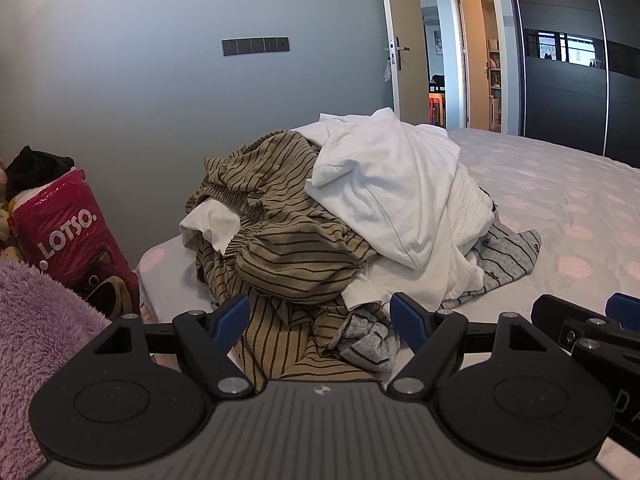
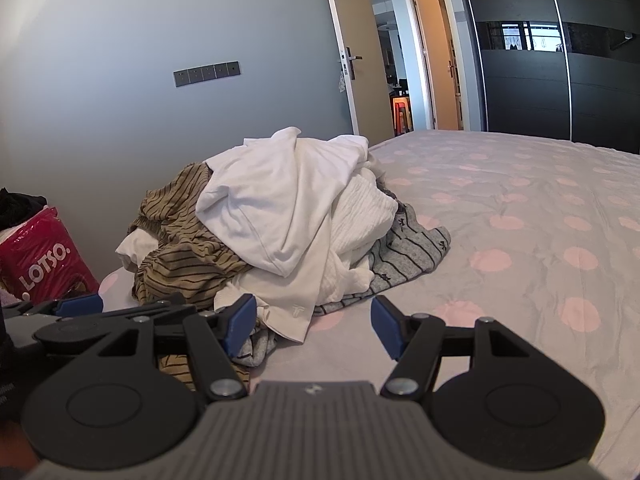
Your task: Fold clothes
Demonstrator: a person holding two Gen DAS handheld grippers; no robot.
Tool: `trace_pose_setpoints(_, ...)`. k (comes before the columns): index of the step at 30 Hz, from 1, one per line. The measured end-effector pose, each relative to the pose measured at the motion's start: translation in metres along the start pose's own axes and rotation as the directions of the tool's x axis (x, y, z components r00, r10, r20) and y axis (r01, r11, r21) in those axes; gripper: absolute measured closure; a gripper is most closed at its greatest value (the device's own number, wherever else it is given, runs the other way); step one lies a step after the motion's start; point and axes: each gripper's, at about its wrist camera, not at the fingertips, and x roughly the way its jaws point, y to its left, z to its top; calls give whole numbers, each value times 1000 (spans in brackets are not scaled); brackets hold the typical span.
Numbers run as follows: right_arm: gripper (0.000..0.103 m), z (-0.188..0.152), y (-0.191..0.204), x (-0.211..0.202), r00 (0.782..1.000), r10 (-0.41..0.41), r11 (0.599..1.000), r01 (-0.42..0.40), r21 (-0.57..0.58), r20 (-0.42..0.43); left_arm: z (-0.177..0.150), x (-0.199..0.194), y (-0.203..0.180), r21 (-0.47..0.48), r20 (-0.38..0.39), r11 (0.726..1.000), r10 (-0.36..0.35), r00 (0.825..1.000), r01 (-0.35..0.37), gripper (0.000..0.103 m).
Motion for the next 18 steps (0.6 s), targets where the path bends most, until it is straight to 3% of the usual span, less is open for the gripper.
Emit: trace_pose_setpoints(18,37,-1,-12,8,1000,-8,999,8,35,-9,1,6,-11,22,-17,1000,7,1000,-7,27)
